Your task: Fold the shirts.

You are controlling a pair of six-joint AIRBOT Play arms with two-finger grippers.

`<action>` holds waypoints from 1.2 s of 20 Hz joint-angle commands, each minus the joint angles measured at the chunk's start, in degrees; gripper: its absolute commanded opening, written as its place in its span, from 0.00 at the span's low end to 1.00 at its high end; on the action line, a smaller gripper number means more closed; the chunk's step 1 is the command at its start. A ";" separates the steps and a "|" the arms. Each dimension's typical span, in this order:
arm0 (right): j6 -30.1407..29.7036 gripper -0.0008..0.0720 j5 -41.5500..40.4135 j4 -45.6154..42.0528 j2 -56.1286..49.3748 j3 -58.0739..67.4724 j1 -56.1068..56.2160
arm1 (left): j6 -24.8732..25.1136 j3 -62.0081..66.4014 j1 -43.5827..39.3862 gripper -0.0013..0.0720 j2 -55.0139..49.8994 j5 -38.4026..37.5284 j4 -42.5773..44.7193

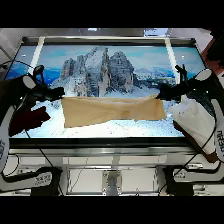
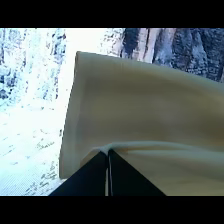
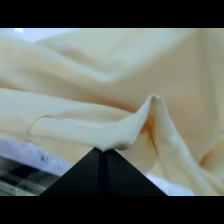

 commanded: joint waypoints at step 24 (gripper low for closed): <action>-1.31 0.61 -3.17 -4.28 2.80 0.52 -3.26 | 29.73 1.77 -7.26 0.59 1.31 8.50 -39.43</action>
